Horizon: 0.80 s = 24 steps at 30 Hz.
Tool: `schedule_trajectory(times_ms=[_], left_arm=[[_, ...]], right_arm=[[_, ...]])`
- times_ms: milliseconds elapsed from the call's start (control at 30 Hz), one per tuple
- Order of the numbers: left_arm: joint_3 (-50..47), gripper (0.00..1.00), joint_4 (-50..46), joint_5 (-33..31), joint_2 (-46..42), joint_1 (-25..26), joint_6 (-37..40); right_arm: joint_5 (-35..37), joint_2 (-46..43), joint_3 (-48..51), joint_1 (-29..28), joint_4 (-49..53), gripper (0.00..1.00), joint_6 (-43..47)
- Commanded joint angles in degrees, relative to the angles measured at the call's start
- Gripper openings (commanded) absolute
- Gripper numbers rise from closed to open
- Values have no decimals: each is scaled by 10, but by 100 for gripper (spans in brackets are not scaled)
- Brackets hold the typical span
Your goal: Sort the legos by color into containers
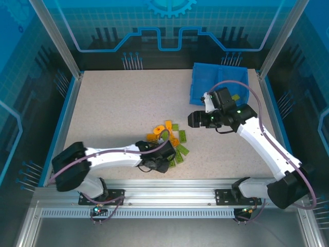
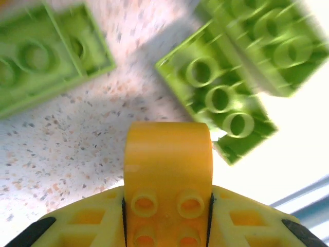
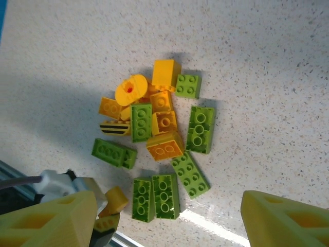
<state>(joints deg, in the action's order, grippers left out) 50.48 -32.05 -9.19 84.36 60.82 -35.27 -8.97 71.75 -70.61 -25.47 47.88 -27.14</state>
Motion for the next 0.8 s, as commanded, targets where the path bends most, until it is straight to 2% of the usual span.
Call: schedule_trajectory(times_ms=[0, 167, 267, 400, 533, 767], left_arm=[[76, 27, 10, -13, -62, 0, 39], [250, 25, -1, -53, 15, -29, 110], [345, 25, 15, -79, 98, -52, 131], [488, 25, 33, -79, 225, -88, 145], [628, 25, 46, -89, 356, -113, 162], [866, 25, 18, -91, 553, -140, 179]], right_arm=[[11, -45, -9, 2, -14, 76, -33], [89, -104, 4, 19, -21, 79, -83], [144, -159, 36, 30, -24, 82, -121], [204, -246, 93, 42, -23, 84, -154], [222, -305, 125, 45, -8, 85, -160], [205, -336, 130, 46, 22, 88, -156]])
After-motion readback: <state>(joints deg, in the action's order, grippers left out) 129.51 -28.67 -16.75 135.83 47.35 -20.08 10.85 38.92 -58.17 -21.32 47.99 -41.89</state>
